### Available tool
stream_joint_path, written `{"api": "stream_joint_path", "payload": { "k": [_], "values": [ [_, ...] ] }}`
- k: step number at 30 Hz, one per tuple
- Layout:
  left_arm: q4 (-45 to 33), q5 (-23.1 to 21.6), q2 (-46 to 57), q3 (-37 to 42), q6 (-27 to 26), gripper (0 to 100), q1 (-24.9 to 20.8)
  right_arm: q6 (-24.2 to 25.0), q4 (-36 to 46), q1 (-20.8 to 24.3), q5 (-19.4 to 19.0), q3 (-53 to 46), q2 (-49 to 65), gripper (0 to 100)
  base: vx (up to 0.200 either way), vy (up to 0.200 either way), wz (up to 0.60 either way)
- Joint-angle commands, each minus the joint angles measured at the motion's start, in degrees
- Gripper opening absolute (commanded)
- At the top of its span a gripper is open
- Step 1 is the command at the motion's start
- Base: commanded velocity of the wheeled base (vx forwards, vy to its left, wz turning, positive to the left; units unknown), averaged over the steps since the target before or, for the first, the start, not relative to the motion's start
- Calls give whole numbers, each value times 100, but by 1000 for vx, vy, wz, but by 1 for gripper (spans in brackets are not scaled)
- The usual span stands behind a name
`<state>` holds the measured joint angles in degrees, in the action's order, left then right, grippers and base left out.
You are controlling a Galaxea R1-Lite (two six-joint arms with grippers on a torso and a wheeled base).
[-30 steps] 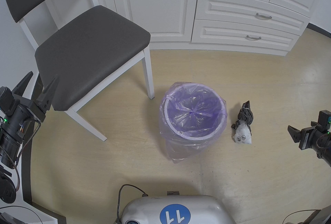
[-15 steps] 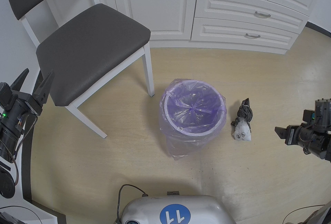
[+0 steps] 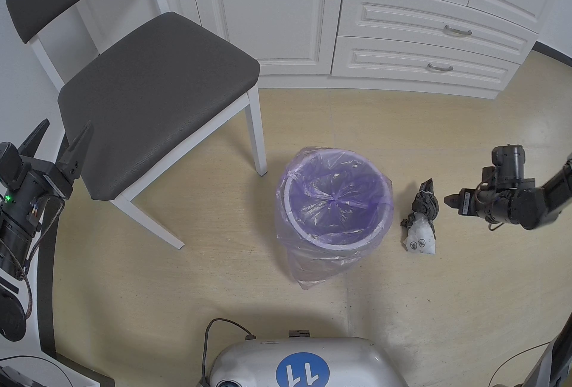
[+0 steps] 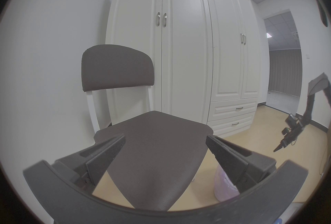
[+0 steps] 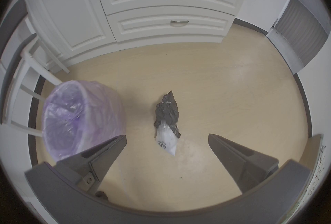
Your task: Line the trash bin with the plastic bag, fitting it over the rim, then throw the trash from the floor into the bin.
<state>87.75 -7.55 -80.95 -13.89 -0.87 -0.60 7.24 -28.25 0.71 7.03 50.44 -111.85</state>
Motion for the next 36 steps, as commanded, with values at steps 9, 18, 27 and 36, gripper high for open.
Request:
{"api": "stream_joint_path", "payload": {
  "k": [9,18,27,36],
  "values": [
    [5,-10,-97,35,-45,100,-2,102,1638,-282,-958,3929,-3554,100,0,0,0],
    [5,-10,-114,26,-45,100,-2,357,1664,-246,-906,4861,-4548,100,0,0,0],
    [5,-10,-132,9,-45,100,-2,542,1673,-176,-791,5168,-4829,100,0,0,0],
    [5,-1,-273,9,-45,100,-2,682,1673,-97,-255,5669,-5233,100,0,0,0]
  ]
}}
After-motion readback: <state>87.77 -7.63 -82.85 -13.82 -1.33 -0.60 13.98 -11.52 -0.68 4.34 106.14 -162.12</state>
